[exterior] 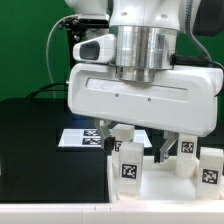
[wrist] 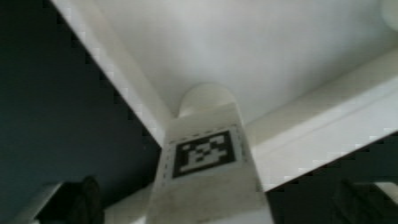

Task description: Assemble square table

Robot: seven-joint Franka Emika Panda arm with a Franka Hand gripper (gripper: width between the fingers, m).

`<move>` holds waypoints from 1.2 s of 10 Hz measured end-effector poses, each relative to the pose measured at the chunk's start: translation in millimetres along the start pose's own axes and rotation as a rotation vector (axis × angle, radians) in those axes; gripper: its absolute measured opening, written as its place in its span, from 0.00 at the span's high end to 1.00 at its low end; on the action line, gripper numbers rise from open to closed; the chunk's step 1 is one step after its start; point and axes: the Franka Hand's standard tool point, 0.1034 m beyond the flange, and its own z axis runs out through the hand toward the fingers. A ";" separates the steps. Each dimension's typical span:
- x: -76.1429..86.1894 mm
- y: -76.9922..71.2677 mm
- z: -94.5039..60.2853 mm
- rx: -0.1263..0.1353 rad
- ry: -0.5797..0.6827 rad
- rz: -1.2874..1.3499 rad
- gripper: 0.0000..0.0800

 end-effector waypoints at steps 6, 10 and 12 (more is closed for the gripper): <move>-1.2 -2.3 1.2 -0.002 0.002 0.391 0.64; -2.5 -12.5 2.5 0.011 -0.004 0.991 0.64; -2.2 -18.1 3.1 0.090 -0.019 1.334 0.64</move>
Offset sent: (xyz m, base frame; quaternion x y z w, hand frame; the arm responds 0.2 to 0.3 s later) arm 0.0000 0.0000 0.0000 0.0000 0.0000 0.1938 0.9810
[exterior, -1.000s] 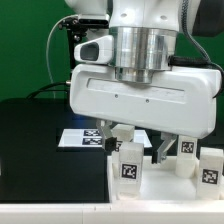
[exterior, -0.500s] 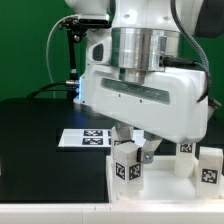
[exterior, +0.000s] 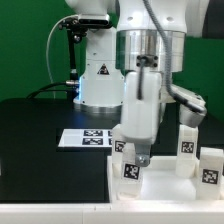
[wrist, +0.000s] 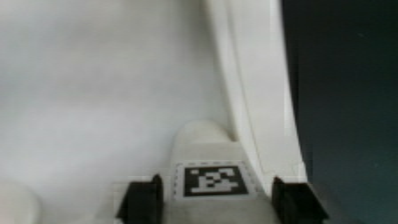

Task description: Assemble square table

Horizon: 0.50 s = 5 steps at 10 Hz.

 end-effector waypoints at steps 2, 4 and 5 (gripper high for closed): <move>0.5 0.0 -0.1 0.014 -0.013 0.053 0.63; 1.0 0.7 0.7 0.013 -0.012 0.031 0.36; 3.5 -0.2 -0.1 0.013 -0.006 -0.137 0.36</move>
Offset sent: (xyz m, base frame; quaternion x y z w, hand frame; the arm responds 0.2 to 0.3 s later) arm 0.0000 0.0000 0.0000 0.0000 0.0000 0.0000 1.0000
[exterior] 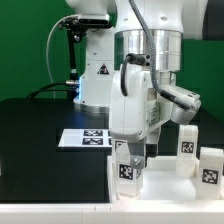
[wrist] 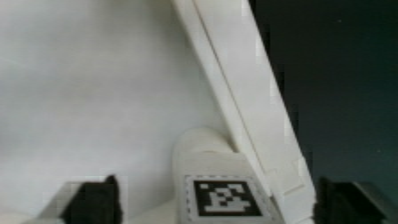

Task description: Assemble square table

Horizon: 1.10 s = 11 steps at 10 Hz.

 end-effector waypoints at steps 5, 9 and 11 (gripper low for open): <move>4.6 -2.4 -3.2 0.003 0.005 -0.529 0.19; 14.1 -4.6 -3.0 -0.017 0.026 -1.091 0.19; 13.8 -4.4 -2.6 -0.016 0.027 -1.065 0.19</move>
Offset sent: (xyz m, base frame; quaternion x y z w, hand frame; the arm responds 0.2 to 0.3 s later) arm 0.0000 0.0000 0.0000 0.0000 0.0000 -0.1296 0.9916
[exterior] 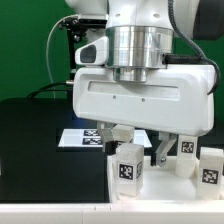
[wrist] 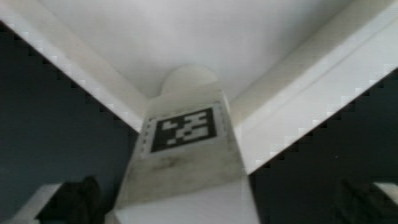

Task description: Assemble square table

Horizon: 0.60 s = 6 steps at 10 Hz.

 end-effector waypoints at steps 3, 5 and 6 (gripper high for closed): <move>-0.2 0.6 0.9 -0.001 -0.001 0.121 0.55; 0.0 4.1 1.8 -0.009 -0.005 0.290 0.64; -3.0 4.9 2.0 -0.030 -0.029 0.492 0.64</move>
Offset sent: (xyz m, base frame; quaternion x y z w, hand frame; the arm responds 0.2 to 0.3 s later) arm 0.0000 0.0000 0.0000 0.0000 0.0000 0.2571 0.9664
